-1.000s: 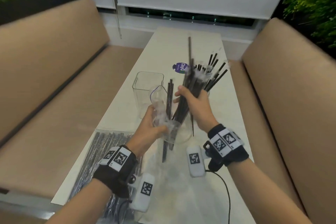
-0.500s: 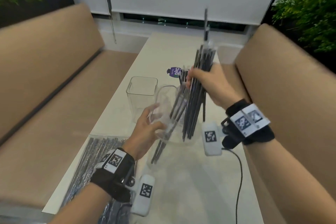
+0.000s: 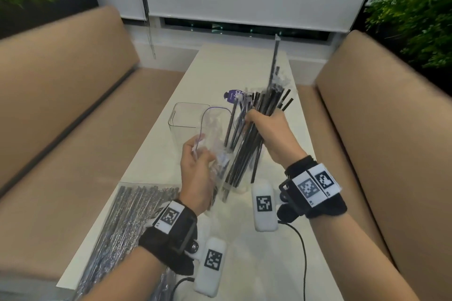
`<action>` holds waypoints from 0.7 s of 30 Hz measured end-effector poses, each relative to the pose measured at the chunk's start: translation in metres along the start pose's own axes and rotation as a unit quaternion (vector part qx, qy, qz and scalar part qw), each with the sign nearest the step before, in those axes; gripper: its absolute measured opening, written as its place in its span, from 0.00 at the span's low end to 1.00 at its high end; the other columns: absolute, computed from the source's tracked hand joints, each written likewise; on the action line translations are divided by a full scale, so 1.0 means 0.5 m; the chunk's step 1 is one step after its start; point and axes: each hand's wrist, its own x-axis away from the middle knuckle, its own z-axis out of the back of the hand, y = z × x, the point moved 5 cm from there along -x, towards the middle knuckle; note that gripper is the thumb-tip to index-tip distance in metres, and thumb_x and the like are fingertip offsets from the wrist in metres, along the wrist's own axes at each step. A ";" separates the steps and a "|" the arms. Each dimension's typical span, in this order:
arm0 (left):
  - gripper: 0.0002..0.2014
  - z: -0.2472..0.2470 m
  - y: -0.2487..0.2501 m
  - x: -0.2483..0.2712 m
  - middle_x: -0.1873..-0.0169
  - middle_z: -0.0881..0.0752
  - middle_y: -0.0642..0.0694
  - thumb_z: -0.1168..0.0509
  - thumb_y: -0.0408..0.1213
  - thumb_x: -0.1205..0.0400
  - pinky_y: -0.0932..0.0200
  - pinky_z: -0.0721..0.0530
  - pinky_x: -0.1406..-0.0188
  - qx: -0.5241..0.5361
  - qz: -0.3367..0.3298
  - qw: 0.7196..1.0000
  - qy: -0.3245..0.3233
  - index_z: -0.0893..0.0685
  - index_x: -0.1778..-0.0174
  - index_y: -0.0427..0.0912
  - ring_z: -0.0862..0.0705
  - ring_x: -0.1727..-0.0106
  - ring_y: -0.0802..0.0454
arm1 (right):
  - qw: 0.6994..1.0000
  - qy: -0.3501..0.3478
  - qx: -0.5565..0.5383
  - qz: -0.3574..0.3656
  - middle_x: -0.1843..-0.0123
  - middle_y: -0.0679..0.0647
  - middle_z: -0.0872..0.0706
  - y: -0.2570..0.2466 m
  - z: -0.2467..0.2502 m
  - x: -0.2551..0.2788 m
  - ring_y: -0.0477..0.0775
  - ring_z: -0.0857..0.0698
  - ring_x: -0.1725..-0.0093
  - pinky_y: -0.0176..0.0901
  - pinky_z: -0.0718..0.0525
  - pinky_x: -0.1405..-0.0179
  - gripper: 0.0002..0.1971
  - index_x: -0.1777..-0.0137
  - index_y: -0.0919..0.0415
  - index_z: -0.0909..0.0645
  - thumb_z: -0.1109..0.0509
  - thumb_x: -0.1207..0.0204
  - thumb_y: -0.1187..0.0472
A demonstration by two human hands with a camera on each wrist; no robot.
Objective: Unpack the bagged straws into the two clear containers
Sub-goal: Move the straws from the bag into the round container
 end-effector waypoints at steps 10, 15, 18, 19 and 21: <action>0.22 -0.033 0.044 0.011 0.65 0.26 0.52 0.45 0.17 0.20 0.64 0.21 0.69 -0.128 -0.113 0.983 -0.067 0.25 0.40 0.48 0.26 0.72 0.59 | 0.999 0.038 -0.023 0.030 0.51 0.60 0.12 0.002 -0.023 0.016 0.63 0.11 0.52 0.63 0.12 0.48 0.30 0.39 0.59 0.26 0.23 0.44 0.58; 0.26 0.004 0.032 -0.008 0.59 0.26 0.50 0.45 0.18 0.19 0.54 0.12 0.59 -0.122 -0.045 0.988 -0.081 0.25 0.39 0.57 0.15 0.59 0.59 | 0.992 0.035 -0.115 0.038 0.66 0.62 0.15 -0.031 0.027 -0.015 0.61 0.12 0.67 0.64 0.10 0.51 0.05 0.61 0.65 0.20 0.28 0.31 0.73; 0.32 0.023 0.015 -0.016 0.55 0.26 0.46 0.45 0.18 0.19 0.51 0.16 0.60 -0.124 -0.004 0.989 -0.081 0.31 0.33 0.64 0.19 0.59 0.55 | 0.986 0.022 -0.162 0.028 0.69 0.62 0.18 -0.026 0.049 -0.023 0.61 0.14 0.71 0.58 0.11 0.59 0.09 0.61 0.64 0.23 0.33 0.24 0.76; 0.35 0.028 0.009 -0.018 0.52 0.25 0.44 0.45 0.18 0.20 0.50 0.17 0.61 -0.138 0.009 0.987 -0.081 0.33 0.33 0.68 0.22 0.58 0.51 | 0.987 0.023 -0.158 0.031 0.69 0.62 0.18 -0.025 0.053 -0.024 0.61 0.15 0.72 0.55 0.11 0.61 0.08 0.60 0.65 0.23 0.33 0.24 0.76; 0.38 0.043 -0.008 -0.019 0.49 0.25 0.40 0.45 0.18 0.19 0.52 0.18 0.67 -0.157 0.036 0.984 -0.077 0.36 0.32 0.72 0.24 0.59 0.48 | 0.988 0.030 -0.146 0.047 0.68 0.63 0.18 -0.030 0.065 -0.029 0.60 0.15 0.71 0.55 0.10 0.62 0.06 0.56 0.66 0.24 0.33 0.24 0.76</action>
